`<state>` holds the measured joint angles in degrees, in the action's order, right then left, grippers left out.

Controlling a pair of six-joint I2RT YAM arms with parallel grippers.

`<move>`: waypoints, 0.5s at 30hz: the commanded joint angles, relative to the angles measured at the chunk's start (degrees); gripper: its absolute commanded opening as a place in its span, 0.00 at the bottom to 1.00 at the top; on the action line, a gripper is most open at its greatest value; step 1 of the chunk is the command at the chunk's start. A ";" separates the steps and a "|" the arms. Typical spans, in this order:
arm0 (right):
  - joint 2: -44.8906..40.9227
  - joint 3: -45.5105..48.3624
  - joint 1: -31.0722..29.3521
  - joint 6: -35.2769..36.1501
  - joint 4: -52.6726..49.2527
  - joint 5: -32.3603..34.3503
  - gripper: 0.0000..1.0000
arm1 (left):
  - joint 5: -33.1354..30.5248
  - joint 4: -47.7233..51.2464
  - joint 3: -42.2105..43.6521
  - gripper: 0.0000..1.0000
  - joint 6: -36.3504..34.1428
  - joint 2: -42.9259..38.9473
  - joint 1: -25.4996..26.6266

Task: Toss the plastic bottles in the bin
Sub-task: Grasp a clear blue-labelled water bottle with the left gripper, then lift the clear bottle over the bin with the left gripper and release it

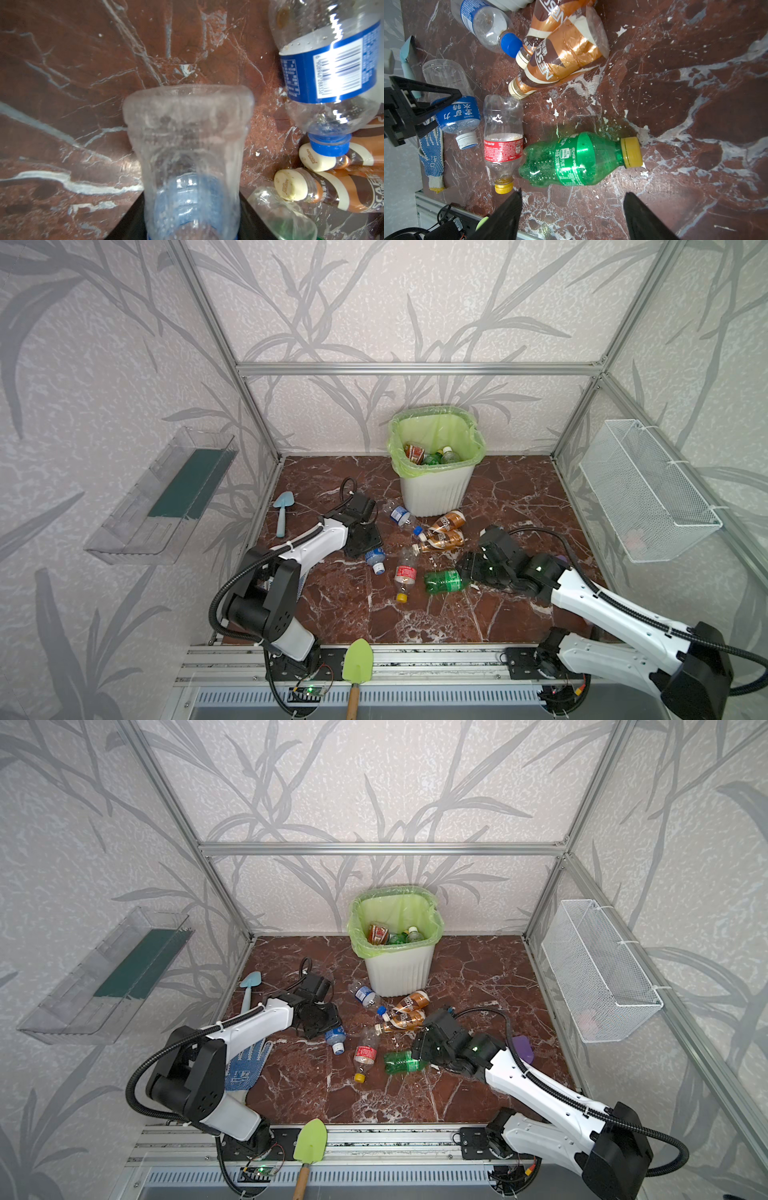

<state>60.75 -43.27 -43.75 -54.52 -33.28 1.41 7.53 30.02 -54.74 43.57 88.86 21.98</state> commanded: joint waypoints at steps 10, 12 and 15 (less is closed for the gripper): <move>1.64 -0.78 -1.52 -0.76 2.48 0.09 0.77 | -0.87 4.05 7.83 0.58 -1.91 -18.14 -0.41; 1.99 -0.75 -1.61 -0.76 2.84 -0.06 0.77 | -0.81 4.19 9.17 0.58 -2.00 -21.72 -0.36; 2.34 -0.36 -1.91 -0.92 3.80 -0.35 0.77 | -0.51 3.92 11.12 0.58 -2.00 -27.14 -0.36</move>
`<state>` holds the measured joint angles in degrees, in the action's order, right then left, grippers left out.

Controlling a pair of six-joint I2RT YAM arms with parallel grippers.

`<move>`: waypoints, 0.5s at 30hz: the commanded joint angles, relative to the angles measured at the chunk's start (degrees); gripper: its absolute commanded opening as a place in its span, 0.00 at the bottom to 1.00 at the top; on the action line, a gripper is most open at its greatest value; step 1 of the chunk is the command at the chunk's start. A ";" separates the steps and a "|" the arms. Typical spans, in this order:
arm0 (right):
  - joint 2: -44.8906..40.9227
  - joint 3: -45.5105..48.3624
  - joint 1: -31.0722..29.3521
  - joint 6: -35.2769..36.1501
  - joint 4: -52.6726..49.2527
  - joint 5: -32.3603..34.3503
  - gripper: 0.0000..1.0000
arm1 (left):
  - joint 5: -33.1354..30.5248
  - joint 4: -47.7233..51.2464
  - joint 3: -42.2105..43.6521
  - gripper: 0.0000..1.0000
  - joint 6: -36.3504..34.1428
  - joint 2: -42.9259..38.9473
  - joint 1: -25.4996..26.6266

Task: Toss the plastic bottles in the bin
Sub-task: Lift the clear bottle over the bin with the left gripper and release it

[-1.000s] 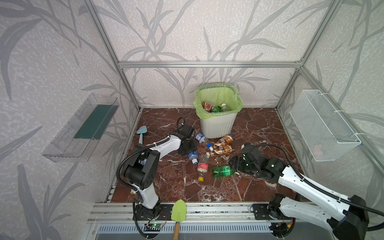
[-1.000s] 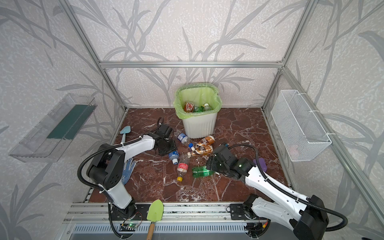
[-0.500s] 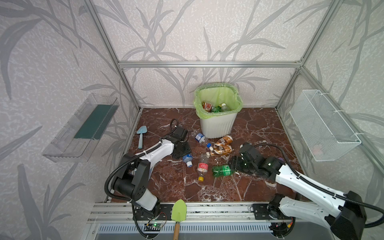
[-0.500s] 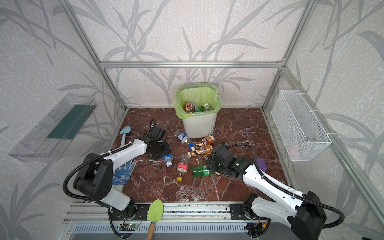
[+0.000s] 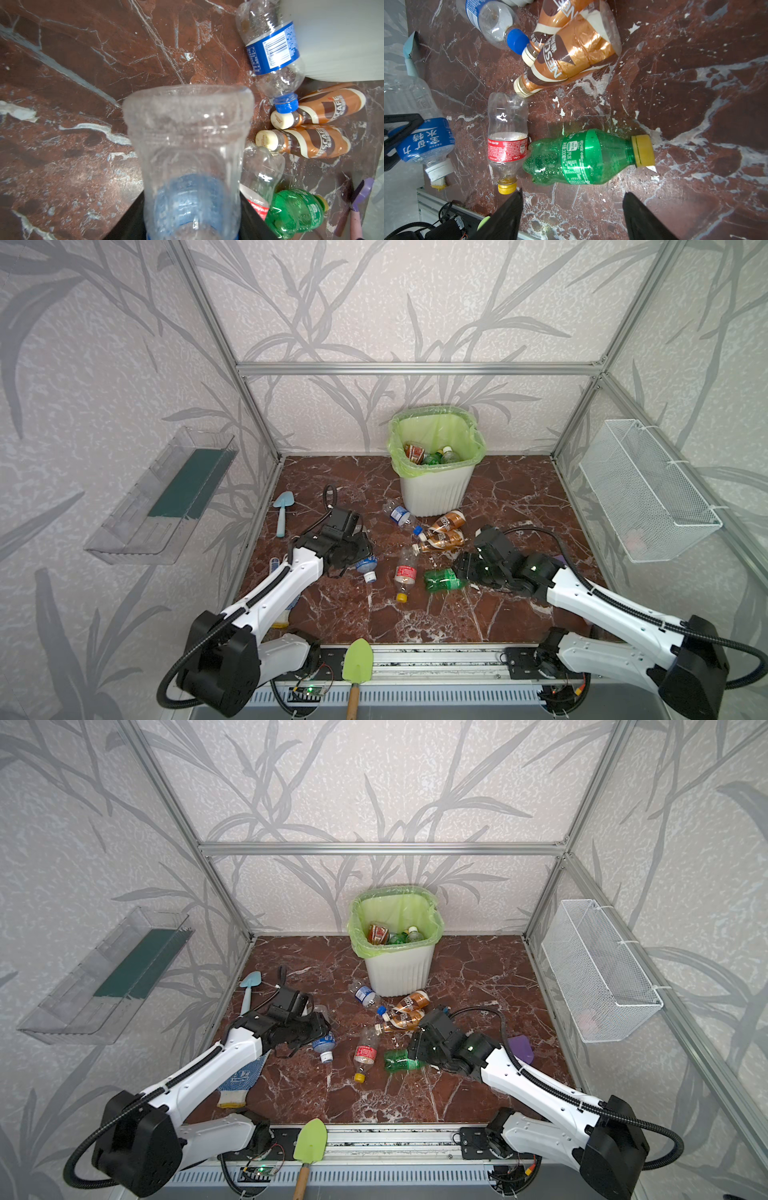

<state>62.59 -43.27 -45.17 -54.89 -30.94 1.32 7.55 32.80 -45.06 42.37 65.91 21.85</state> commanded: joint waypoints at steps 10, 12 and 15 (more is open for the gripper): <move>0.50 1.16 -0.80 -0.63 3.19 -0.81 0.76 | 3.52 -3.06 -0.92 0.59 -3.04 -14.27 0.00; 0.13 1.38 -0.80 -0.57 3.31 -0.80 0.76 | 4.08 -4.23 -3.56 0.59 -3.60 -13.28 0.38; -1.23 1.78 -0.80 -0.57 3.04 -0.54 0.76 | 4.78 -6.07 -8.70 0.59 -4.32 -10.32 0.88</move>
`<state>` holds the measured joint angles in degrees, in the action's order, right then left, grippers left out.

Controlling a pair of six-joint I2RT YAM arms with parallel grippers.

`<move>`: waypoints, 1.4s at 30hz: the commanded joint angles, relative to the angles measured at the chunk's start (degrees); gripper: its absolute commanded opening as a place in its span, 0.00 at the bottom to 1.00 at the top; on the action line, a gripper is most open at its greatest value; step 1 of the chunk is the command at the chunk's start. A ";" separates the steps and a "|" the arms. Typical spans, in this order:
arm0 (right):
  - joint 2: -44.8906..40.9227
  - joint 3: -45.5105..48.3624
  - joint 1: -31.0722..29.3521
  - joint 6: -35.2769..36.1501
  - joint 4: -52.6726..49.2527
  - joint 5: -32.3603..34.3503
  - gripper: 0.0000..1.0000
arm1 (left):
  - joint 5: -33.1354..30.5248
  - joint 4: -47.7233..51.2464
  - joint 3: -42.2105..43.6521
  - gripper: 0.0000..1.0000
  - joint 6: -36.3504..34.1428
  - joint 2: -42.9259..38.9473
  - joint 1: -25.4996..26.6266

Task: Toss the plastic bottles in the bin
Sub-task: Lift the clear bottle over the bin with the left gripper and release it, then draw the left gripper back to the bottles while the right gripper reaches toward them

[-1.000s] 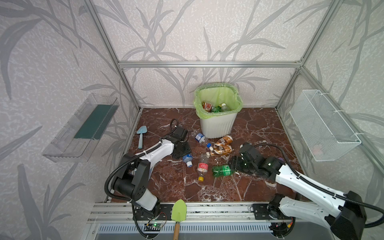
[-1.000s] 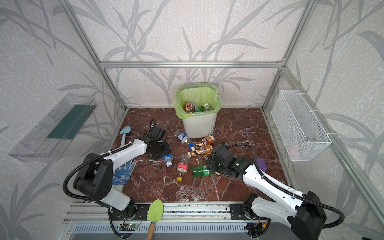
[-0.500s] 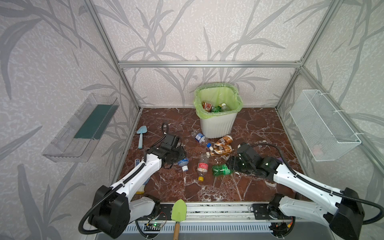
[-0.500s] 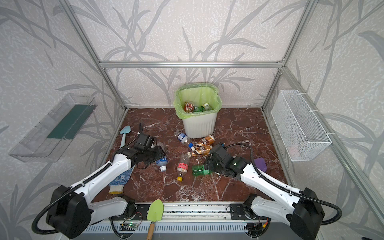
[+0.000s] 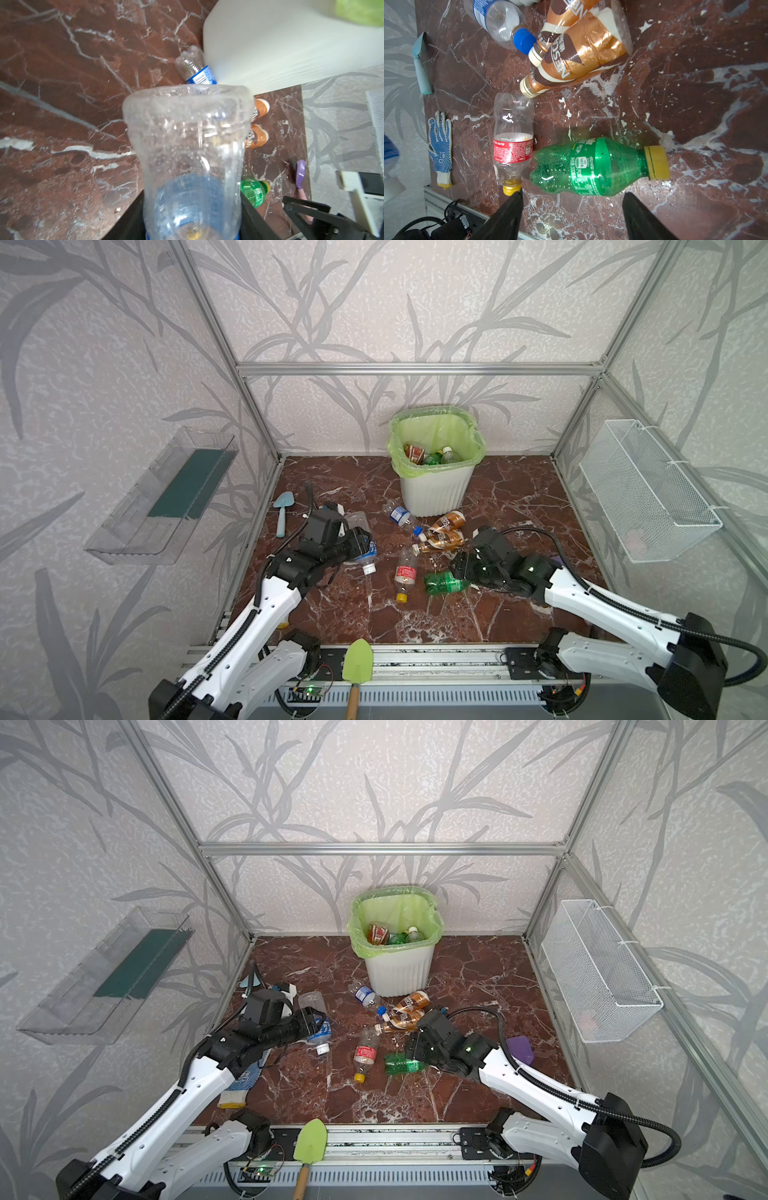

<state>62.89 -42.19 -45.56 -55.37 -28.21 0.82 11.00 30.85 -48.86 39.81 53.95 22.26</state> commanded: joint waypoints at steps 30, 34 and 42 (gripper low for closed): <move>-12.63 1.01 0.81 -0.69 -8.82 6.57 0.81 | 1.95 -2.42 -61.18 0.91 -3.30 29.02 -1.00; -11.60 1.63 0.74 -1.90 -8.39 5.36 0.81 | -0.78 -0.60 -46.43 0.90 -4.16 20.30 -0.99; -6.44 -0.62 -0.26 -3.59 -10.97 3.41 0.80 | -3.79 0.26 -20.24 0.89 -2.12 7.23 -1.12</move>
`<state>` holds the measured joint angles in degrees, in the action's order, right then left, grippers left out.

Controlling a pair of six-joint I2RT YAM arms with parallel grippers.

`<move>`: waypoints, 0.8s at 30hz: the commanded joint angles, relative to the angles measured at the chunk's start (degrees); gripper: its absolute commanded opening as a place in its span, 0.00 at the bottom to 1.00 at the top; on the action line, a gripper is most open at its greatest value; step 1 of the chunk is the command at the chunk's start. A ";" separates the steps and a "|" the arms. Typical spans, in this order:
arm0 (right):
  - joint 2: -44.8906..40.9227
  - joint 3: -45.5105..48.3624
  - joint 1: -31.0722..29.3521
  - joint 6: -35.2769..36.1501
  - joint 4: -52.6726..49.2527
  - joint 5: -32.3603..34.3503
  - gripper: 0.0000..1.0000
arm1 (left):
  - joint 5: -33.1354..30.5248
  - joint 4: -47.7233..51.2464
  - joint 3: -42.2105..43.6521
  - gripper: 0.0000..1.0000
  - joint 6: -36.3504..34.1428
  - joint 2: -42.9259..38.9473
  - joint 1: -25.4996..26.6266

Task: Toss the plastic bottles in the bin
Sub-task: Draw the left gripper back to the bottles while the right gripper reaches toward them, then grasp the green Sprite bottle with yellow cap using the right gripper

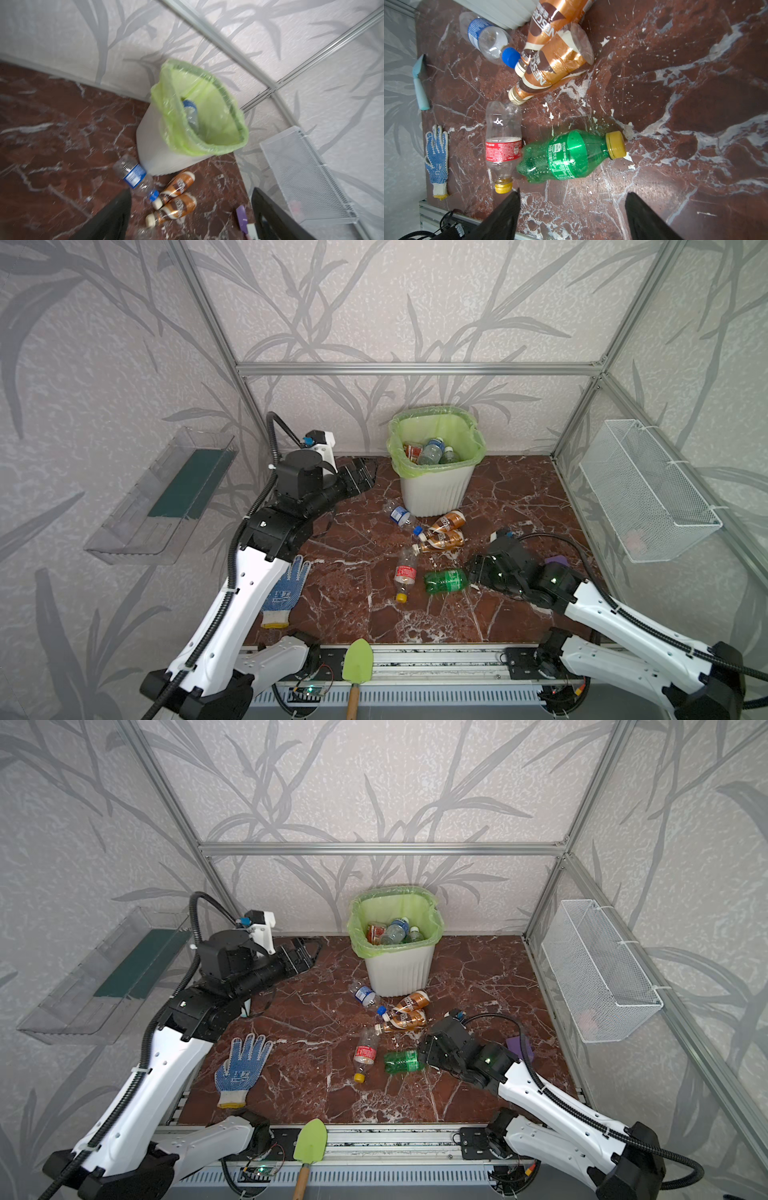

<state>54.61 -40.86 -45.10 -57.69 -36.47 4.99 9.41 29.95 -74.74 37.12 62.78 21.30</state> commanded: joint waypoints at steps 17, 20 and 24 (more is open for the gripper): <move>12.29 -3.83 -9.04 -19.64 -4.68 4.77 0.87 | -5.96 2.80 26.56 0.89 4.76 -10.75 -0.12; 11.80 -1.69 -9.04 -23.17 -1.73 4.54 0.88 | -5.98 2.99 27.10 0.89 4.89 -10.69 -0.19; 11.57 -0.35 -9.09 -27.03 0.94 5.34 0.88 | -5.85 2.49 27.60 0.89 4.74 -10.71 -0.14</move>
<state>66.67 -42.17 -53.87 -79.75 -37.54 8.56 4.67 32.56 -47.81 41.17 52.69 21.26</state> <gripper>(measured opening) 0.882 0.890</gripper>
